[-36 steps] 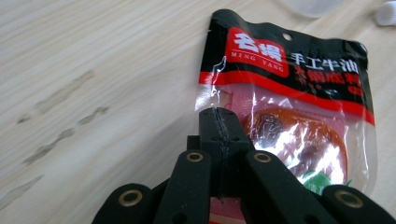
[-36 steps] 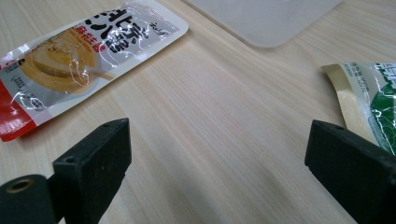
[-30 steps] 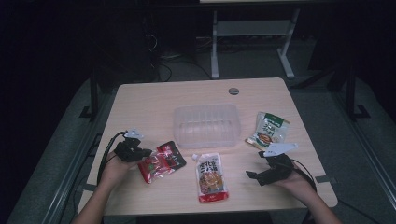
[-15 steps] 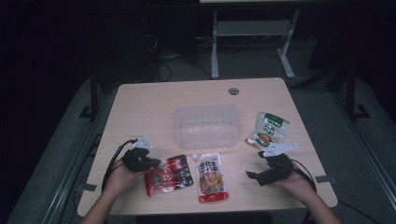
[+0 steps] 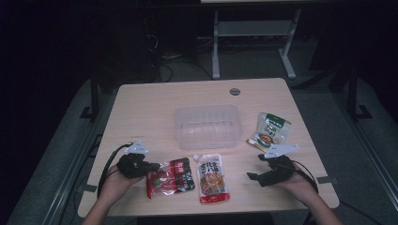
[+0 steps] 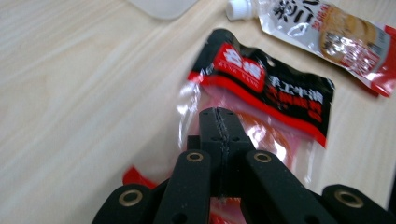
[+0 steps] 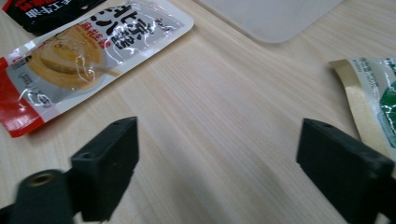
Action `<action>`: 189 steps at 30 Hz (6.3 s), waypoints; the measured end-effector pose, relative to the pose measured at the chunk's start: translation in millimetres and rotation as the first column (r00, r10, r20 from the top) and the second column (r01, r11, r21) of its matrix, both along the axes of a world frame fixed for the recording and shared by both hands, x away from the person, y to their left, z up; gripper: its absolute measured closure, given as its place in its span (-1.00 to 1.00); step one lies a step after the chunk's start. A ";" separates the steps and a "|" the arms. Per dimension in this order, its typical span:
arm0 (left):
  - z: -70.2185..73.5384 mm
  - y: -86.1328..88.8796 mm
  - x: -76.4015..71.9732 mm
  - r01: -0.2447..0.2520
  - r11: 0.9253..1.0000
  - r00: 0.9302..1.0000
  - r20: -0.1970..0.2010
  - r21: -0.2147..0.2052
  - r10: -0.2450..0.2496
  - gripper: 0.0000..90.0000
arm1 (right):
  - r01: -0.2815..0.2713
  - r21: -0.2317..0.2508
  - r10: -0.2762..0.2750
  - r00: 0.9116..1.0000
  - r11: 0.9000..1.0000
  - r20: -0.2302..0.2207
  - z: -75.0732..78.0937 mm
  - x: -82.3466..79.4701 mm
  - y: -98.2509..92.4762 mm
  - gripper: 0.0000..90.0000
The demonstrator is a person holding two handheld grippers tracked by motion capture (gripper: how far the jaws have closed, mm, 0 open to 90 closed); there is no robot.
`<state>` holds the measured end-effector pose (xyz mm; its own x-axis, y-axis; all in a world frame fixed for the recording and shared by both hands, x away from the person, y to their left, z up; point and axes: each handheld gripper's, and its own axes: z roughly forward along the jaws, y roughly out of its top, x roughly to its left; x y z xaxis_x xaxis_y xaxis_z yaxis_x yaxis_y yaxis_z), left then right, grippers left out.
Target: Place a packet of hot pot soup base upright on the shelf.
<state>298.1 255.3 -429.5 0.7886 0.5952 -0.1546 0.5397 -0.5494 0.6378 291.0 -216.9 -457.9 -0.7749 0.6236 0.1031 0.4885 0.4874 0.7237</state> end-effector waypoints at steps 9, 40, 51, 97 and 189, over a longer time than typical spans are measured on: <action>-0.7 15.1 -27.2 -0.046 0.998 0.999 0.016 0.051 0.045 0.99 | -0.019 -0.020 0.020 1.000 1.000 0.008 -0.9 -1.0 4.3 -0.71; -18.9 20.5 -20.7 -0.075 0.990 0.994 -0.068 0.122 0.084 0.99 | -0.071 0.040 0.070 0.997 0.997 0.041 18.4 4.8 28.7 -0.74; -18.7 20.2 -20.3 -0.075 0.989 0.994 -0.071 0.124 0.084 0.99 | -0.172 0.054 0.170 0.985 0.984 0.041 27.7 11.4 76.3 -0.72; -19.0 20.2 -21.3 -0.083 0.989 0.993 -0.070 0.121 0.092 1.00 | -0.331 0.183 0.361 0.918 0.926 -0.165 1.3 36.6 218.4 -0.57; -10.3 8.1 -19.3 -0.018 1.000 1.000 0.012 0.010 0.017 0.16 | -0.432 0.373 0.432 0.898 0.821 0.089 88.1 44.0 136.0 1.00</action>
